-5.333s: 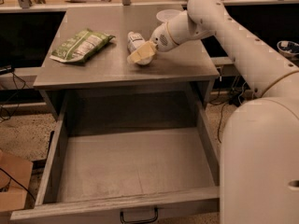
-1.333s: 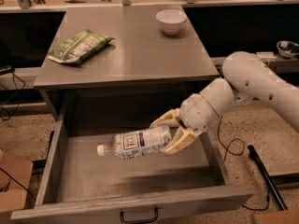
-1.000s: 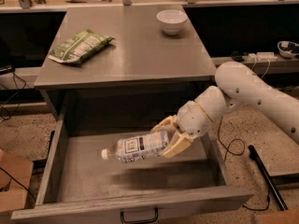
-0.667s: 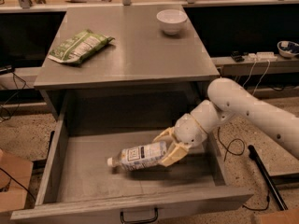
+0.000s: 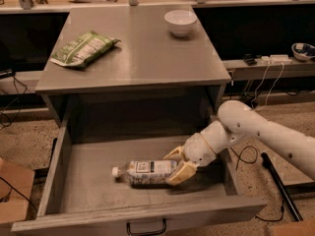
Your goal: Place blue plastic bottle into top drawer
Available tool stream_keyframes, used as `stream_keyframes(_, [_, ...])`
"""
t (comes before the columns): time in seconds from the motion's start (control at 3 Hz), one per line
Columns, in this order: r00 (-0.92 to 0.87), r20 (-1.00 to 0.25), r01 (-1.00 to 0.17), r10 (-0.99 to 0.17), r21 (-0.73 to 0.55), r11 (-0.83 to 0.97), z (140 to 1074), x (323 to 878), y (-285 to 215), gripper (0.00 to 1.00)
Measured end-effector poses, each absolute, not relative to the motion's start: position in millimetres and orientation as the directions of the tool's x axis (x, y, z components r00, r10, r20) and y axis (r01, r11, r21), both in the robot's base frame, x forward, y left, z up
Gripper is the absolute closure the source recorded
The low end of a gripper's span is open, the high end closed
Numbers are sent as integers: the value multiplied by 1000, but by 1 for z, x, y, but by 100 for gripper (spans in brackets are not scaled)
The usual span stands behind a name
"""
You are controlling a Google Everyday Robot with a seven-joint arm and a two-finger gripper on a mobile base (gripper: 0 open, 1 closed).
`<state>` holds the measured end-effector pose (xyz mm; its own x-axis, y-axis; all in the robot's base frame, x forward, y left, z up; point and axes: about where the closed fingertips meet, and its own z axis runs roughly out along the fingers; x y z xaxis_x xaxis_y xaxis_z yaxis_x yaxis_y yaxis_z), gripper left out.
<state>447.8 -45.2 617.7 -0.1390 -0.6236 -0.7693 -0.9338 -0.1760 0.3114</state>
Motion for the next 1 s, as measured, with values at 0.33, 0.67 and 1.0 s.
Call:
stream_keyframes(0.33, [-139, -769, -934, -624, 311, -176, 618, 448, -45, 21])
stream_keyframes(0.67, [-139, -769, -934, -624, 311, -176, 618, 448, -45, 1])
stream_keyframes(1.0, [-139, -769, -934, -624, 311, -176, 618, 448, -45, 0])
